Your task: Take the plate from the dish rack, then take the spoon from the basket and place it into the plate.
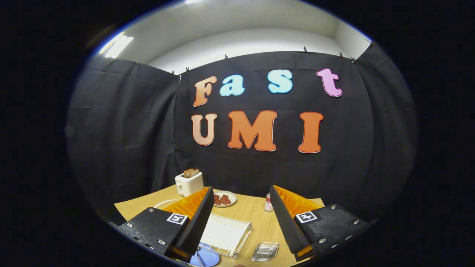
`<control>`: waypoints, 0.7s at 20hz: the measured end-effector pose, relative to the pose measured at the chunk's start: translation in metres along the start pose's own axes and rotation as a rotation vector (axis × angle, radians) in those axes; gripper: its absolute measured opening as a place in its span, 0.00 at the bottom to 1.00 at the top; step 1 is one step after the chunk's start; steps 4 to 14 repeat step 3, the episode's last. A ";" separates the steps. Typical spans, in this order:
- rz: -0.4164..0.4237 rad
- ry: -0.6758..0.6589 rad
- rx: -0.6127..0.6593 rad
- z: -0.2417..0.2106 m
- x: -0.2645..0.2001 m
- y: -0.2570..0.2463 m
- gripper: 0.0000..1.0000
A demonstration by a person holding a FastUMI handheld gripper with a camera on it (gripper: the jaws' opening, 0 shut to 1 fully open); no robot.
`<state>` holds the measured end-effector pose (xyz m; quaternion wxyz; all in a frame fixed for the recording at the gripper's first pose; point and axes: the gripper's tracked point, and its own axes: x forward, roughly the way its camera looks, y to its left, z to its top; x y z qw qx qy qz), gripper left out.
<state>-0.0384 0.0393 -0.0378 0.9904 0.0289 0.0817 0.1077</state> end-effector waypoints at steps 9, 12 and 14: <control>0.002 -0.026 -0.006 0.016 0.000 0.004 0.92; 0.002 -0.026 -0.006 0.016 0.000 0.004 0.92; 0.002 -0.026 -0.006 0.016 0.000 0.004 0.92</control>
